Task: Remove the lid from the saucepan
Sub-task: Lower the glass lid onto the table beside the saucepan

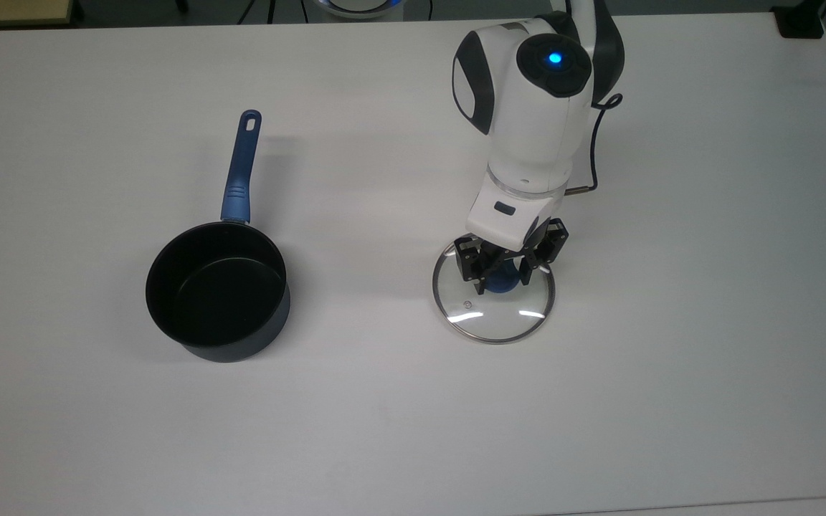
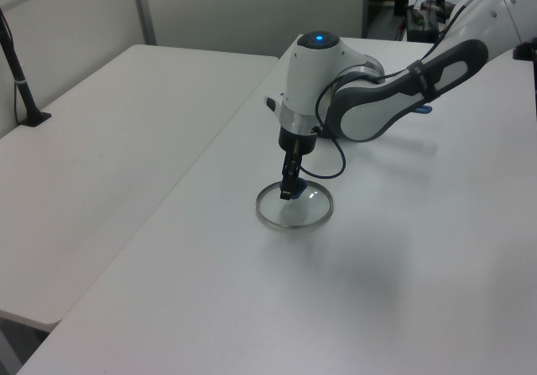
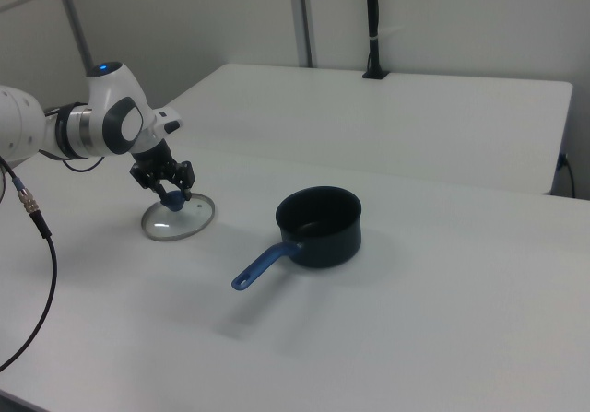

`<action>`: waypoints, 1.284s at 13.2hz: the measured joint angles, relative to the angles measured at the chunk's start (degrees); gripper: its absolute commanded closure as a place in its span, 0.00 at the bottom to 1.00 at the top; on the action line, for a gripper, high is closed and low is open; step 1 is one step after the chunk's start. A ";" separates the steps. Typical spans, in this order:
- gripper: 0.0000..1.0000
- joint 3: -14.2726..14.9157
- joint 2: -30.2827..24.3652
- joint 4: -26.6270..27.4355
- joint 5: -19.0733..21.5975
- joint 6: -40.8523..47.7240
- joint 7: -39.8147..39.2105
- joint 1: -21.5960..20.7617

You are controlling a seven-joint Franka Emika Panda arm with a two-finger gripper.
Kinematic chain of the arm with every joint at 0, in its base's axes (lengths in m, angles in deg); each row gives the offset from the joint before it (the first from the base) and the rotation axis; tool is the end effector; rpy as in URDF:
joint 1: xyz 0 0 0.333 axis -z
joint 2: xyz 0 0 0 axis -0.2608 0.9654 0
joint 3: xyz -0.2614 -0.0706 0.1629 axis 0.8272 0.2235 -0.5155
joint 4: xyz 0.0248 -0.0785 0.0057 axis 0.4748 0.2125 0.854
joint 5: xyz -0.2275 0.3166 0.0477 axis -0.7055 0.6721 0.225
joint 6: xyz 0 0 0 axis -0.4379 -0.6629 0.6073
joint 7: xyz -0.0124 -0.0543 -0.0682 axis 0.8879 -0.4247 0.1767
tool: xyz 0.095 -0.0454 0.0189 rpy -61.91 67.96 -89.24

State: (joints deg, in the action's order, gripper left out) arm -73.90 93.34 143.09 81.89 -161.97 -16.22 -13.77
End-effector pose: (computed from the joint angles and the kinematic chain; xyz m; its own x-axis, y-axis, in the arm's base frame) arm 0.6850 0.2429 0.3417 0.9311 0.2917 0.2189 0.2812 -0.9564 0.0784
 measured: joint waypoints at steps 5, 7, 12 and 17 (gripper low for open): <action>0.00 0.19 0.31 -0.28 0.00 0.00 2.84 0.00; 0.00 1.05 0.13 -0.84 0.00 1.55 3.18 0.06; 0.00 2.37 -8.15 -2.55 -0.87 17.48 3.67 4.31; 0.00 2.21 -18.35 -1.20 -3.50 30.91 3.59 10.64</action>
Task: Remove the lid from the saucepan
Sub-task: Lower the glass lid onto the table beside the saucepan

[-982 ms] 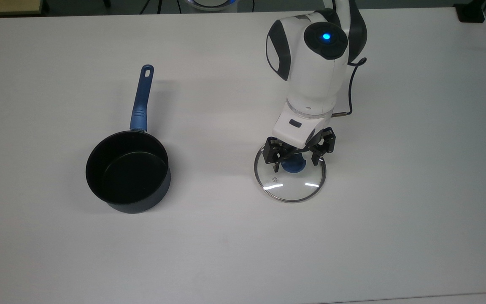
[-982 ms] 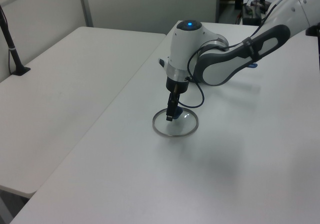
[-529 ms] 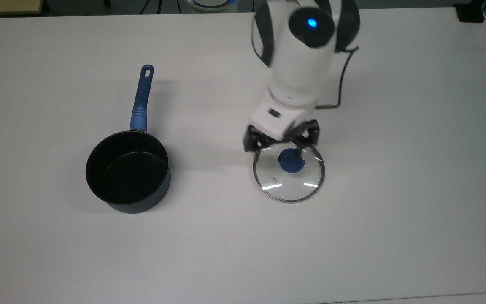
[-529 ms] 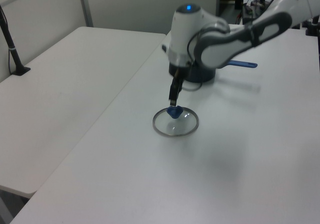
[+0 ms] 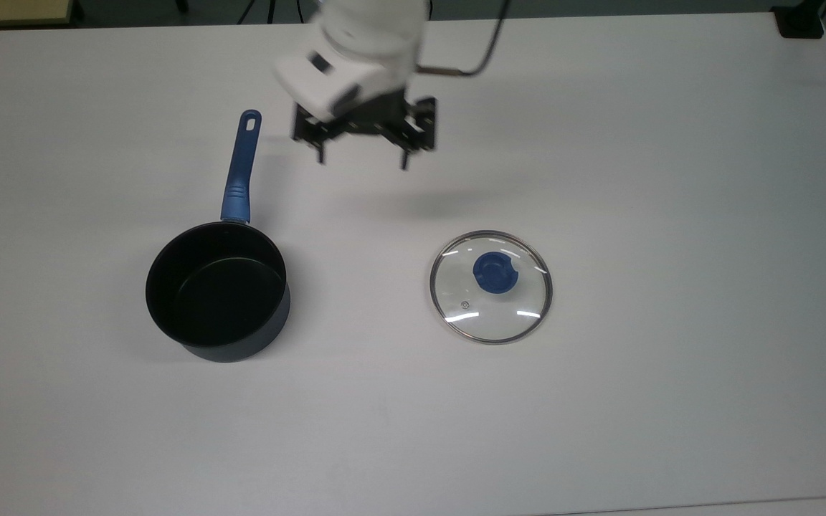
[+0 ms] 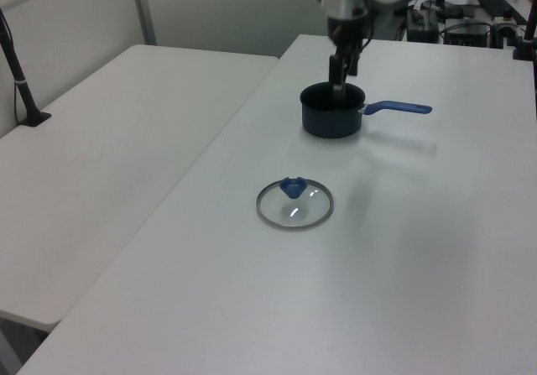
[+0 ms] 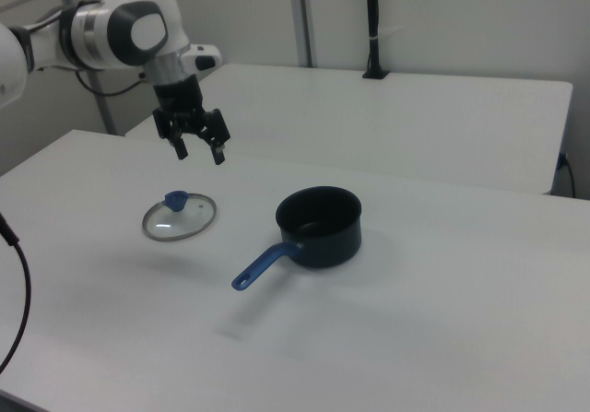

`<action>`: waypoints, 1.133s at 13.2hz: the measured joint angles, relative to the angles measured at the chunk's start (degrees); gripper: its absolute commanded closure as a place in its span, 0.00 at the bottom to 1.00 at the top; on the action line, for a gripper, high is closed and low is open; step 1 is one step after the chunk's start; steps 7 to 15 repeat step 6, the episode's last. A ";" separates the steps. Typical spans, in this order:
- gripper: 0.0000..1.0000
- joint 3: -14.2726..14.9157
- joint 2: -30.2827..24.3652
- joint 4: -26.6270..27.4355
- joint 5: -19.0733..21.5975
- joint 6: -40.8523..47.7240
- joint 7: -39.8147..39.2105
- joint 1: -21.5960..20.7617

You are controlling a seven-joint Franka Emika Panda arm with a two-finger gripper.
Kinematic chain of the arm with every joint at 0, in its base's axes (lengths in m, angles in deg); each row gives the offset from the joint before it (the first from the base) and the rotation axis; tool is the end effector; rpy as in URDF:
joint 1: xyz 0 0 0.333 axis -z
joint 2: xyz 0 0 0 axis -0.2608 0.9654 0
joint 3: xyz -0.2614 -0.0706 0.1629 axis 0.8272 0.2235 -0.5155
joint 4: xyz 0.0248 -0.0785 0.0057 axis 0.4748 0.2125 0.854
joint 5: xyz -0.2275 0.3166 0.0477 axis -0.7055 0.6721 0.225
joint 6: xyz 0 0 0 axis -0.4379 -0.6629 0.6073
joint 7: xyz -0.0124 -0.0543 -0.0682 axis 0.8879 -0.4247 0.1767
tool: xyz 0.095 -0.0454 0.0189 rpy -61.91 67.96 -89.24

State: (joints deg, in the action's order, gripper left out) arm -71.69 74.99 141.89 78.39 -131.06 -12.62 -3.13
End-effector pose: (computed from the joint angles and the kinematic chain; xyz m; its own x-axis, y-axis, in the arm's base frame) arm 0.6435 0.0669 0.5185 0.9997 -0.0044 0.0258 -0.0068 -0.9955 0.0942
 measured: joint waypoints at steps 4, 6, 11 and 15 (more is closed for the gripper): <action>0.00 -5.31 -6.56 4.13 -0.02 2.35 -1.96 9.62; 0.00 -8.00 -7.83 4.33 -0.02 3.85 -2.81 13.04; 0.00 -8.00 -7.83 4.33 -0.02 3.85 -2.81 13.04; 0.00 -8.00 -7.83 4.33 -0.02 3.85 -2.81 13.04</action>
